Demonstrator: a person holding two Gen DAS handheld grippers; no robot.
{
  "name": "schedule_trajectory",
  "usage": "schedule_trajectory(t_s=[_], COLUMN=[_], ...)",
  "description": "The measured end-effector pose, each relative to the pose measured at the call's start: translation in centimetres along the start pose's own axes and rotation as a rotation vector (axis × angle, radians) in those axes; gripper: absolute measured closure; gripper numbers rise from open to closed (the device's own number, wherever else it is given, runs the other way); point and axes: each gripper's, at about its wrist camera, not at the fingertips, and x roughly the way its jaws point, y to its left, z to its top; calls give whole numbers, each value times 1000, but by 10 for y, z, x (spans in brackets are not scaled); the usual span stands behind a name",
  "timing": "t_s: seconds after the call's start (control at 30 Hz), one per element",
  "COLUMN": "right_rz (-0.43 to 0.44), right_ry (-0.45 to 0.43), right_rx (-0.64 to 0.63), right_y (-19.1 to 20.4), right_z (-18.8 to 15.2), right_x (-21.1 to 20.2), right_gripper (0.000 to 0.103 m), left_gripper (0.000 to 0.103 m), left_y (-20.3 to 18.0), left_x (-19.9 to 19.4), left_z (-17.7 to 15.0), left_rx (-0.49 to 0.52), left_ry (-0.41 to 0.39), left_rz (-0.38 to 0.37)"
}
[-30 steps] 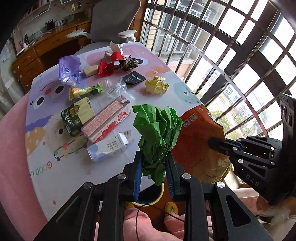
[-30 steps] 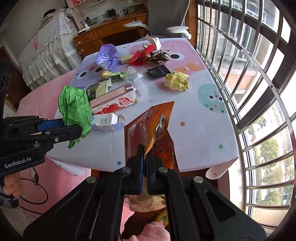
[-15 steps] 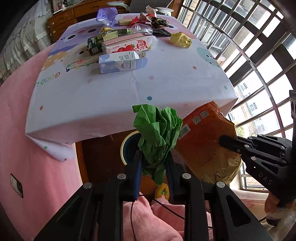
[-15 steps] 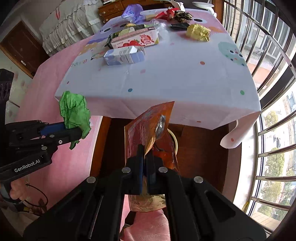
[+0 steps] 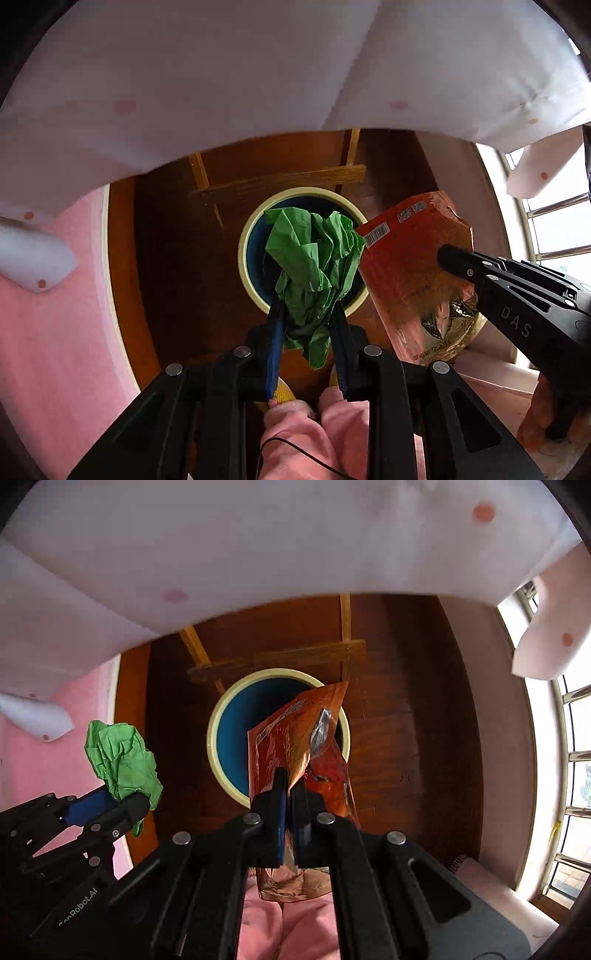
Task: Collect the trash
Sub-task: 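Carry both items over the bin and open both grippers to drop them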
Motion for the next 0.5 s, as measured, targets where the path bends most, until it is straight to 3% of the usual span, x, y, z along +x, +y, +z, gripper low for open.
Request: schedule_trajectory(t_s=[0.17,0.27,0.37,0.43,0.47,0.5], right_rz=[-47,-55,-28,-34,-33,-27], right_ry=[5,8,8,5,3,1], right_rx=[10,25,66,82,90,94], right_y=[-7,-12,-21,-25,-27,-30], right_z=[-3,-6,-7,-7,-7,-7], right_x=[102,139,159,164,165,166], right_gripper=[103,102,99,91,81,72], left_gripper=[79,76,66,49,41,23], left_y=[19,24,27,28,31,31], left_x=[94,129,151,156,159,160], left_z=[5,7,9,16,18,17], left_rx=[-10,-4,5,8,8,5], left_ry=[13,16,25,22,20,26], left_rz=[8,-9,-6,2,0,-4])
